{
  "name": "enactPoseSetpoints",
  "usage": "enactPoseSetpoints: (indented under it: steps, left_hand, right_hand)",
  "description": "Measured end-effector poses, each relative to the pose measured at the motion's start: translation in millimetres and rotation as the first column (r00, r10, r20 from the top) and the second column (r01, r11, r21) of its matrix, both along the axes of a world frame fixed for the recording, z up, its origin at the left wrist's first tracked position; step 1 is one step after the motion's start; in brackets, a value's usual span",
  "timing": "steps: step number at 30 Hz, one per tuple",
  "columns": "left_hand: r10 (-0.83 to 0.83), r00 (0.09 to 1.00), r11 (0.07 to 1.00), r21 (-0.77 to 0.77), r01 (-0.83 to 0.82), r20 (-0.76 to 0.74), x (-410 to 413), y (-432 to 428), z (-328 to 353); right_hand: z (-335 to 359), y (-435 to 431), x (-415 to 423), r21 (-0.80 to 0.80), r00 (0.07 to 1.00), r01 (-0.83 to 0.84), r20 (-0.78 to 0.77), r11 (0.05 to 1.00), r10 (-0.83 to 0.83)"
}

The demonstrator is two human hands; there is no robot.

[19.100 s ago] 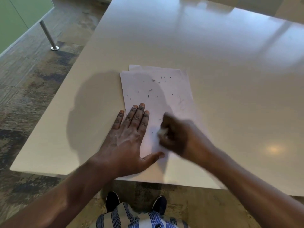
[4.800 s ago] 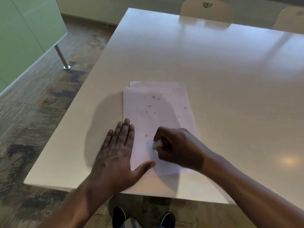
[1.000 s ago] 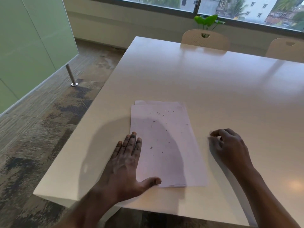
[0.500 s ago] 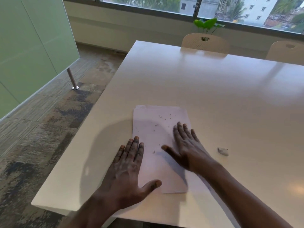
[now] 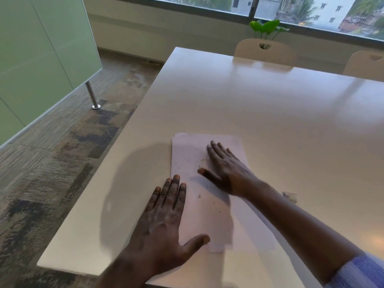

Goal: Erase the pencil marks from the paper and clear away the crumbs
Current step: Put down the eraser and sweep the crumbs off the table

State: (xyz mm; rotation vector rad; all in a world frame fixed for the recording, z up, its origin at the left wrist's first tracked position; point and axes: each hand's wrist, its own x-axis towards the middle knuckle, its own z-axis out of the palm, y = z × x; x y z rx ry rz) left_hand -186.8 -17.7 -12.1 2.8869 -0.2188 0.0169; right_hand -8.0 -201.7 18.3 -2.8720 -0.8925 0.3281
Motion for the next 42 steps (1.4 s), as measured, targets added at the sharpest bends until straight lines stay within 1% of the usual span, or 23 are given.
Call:
enactPoseSetpoints:
  steps: [4, 6, 7, 9, 11, 12, 15, 18, 20, 22, 25, 27, 28, 30, 32, 34, 36, 37, 38, 40, 42]
  left_hand:
    - [-0.011, 1.0, 1.0, 0.001, 0.011, 0.009, -0.3, 0.6, -4.6]
    - [-0.004, 1.0, 1.0, 0.01, 0.004, 0.015, -0.7, 0.9, -5.1]
    - [-0.004, 1.0, 1.0, 0.01, 0.004, 0.024, -0.7, 0.9, -5.1]
    - [-0.007, 0.999, 1.0, 0.019, 0.006, 0.034, -0.8, 0.3, -5.0]
    - [-0.004, 1.0, 0.999, 0.032, 0.003, 0.03, -1.1, -0.3, -5.0]
    - [0.0, 1.0, 0.999, 0.032, -0.001, 0.025, -1.3, -0.6, -3.4]
    - [0.011, 1.0, 1.0, 0.002, -0.012, 0.01, -1.5, -0.1, -1.8]
    - [0.006, 1.0, 1.0, -0.009, -0.006, 0.023, -1.1, -0.2, -1.8]
    - [0.003, 1.0, 1.0, -0.023, -0.003, 0.029, -1.6, -0.3, -4.7]
    - [-0.002, 1.0, 1.0, -0.015, 0.003, 0.026, -1.7, -0.1, -6.0]
    - [0.006, 1.0, 1.0, -0.01, -0.007, -0.013, -1.7, -0.1, -2.4]
    - [0.016, 0.999, 1.0, -0.02, -0.017, -0.028, -1.2, -0.9, -0.1]
    - [0.02, 0.999, 0.999, -0.025, -0.021, -0.034, -1.0, -1.1, -0.1]
    - [0.023, 0.999, 0.999, -0.025, -0.024, -0.042, -0.8, -1.1, 1.3]
    - [0.024, 0.998, 0.999, -0.026, -0.025, -0.053, -1.0, -1.1, 0.9]
    - [0.027, 0.998, 0.999, -0.039, -0.029, -0.052, -1.4, -1.5, 1.4]
    - [0.024, 0.998, 0.998, -0.05, -0.027, -0.057, -1.4, -1.5, 0.6]
    - [0.022, 0.998, 0.998, -0.05, -0.025, -0.065, -1.5, -1.4, 0.6]
    - [0.021, 0.997, 0.999, -0.044, -0.024, -0.074, -1.3, -1.1, 1.0]
    - [0.024, 0.995, 0.999, -0.021, -0.026, -0.097, -0.8, -1.4, 4.2]
    - [0.027, 0.992, 1.0, -0.012, -0.029, -0.126, -1.5, -2.2, 7.6]
  right_hand:
    - [11.1, -8.3, -63.2, 0.061, 0.979, -0.19, -0.058, 0.98, 0.194]
    - [14.6, -10.2, -65.2, 0.094, 0.973, -0.223, -0.042, 0.97, 0.227]
    - [14.8, -8.1, -55.1, 0.1, 0.978, -0.206, -0.006, 0.973, 0.207]
    - [11.4, 0.5, -22.8, 0.112, 0.992, -0.121, 0.039, 0.986, 0.117]
    - [6.8, 12.9, 8.8, 0.073, 0.999, -0.048, 0.026, 0.996, 0.046]
    - [3.7, 18.7, 18.2, 0.043, 0.999, -0.044, 0.015, 0.998, 0.043]
    - [-1.3, 24.2, 2.7, 0.009, 0.992, -0.129, 0.006, 0.992, 0.128]
    - [6.8, 3.6, -57.3, 0.079, 0.962, -0.268, -0.023, 0.96, 0.271]
    - [11.3, -13.2, -82.0, 0.128, 0.945, -0.313, -0.054, 0.941, 0.322]
    - [11.4, -24.2, -74.4, 0.12, 0.963, -0.266, -0.019, 0.956, 0.27]
    - [2.3, -33.1, -30.7, 0.103, 0.998, -0.033, 0.06, 0.994, 0.027]
    - [-5.0, -35.1, -7.1, 0.036, 0.994, 0.088, 0.057, 0.995, -0.09]
    - [-6.9, -33.2, -3.6, 0.007, 0.994, 0.097, 0.044, 0.995, -0.097]
    - [-7.0, -23.3, -14.5, -0.015, 0.999, 0.027, 0.024, 1.0, -0.026]
    - [-2.3, -13.0, -45.4, -0.004, 0.997, -0.08, 0.005, 0.997, 0.08]
    - [3.1, -9.5, -79.8, 0.031, 0.98, -0.197, -0.022, 0.98, 0.198]
    - [7.2, -13.6, -97.9, 0.083, 0.967, -0.248, -0.047, 0.965, 0.252]
    - [8.6, -17.3, -98.0, 0.101, 0.972, -0.226, -0.041, 0.969, 0.231]
    - [8.2, -21.9, -93.5, 0.103, 0.985, -0.17, -0.016, 0.98, 0.173]
    - [3.4, -32.0, -77.7, 0.056, 0.999, 0.017, 0.044, 0.998, -0.019]
    - [-1.5, -37.6, -69.7, -0.03, 0.98, 0.194, 0.049, 0.981, -0.193]
